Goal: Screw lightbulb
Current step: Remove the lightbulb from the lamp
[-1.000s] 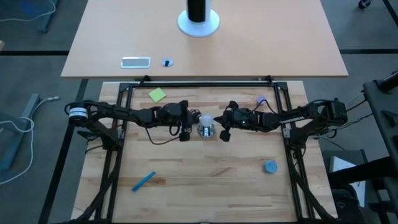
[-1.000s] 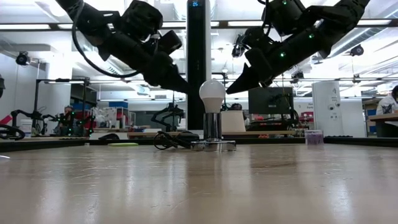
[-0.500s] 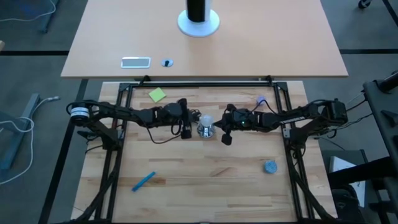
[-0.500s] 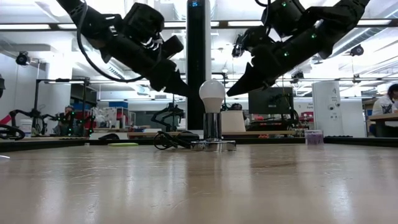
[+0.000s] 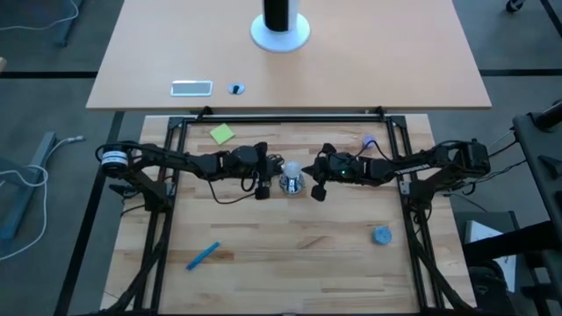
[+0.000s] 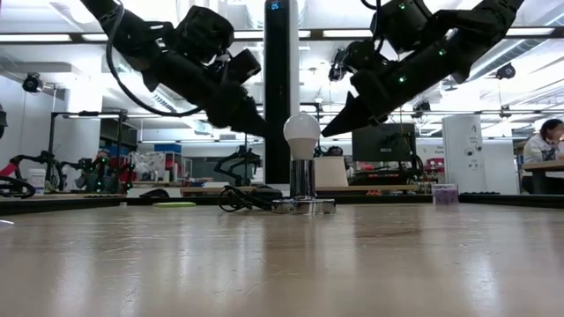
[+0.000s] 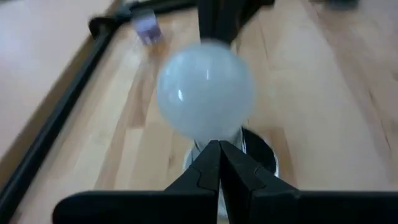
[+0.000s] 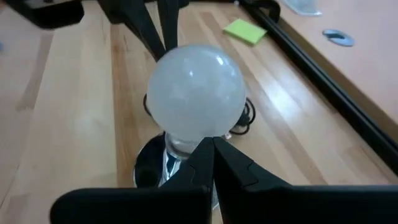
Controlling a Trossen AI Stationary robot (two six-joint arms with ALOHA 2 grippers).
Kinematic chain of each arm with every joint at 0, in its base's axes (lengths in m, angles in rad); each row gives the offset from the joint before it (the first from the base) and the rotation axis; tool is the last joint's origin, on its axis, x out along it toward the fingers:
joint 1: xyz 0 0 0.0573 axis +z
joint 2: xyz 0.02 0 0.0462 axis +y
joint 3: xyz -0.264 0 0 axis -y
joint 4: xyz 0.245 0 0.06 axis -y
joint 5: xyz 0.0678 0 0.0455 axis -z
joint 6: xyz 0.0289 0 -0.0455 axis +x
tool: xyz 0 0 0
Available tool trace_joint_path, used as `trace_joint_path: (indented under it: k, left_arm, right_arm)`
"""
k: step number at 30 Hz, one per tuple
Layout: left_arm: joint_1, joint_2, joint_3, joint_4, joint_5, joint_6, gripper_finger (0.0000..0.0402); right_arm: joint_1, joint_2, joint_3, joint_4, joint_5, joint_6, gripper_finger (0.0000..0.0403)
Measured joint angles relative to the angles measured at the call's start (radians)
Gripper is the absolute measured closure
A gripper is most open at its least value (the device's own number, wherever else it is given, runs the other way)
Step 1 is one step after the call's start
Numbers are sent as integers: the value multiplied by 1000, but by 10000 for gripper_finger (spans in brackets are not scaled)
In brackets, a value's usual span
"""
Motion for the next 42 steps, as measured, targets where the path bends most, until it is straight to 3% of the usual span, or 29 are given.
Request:
trace_joint_path:
  k: [6, 11, 42]
  left_arm:
    - [0, -29, 0, -85, -60, 0, 401]
    - [2, -21, 0, -16, -78, 19, 401]
    - [-2, -7, 0, 23, -3, 15, 401]
  right_arm:
    - [1, -3, 0, -42, 7, 19, 403]
    - [3, -9, 0, -39, -67, 6, 403]
    - [-2, -9, 0, -1, -9, -11, 403]
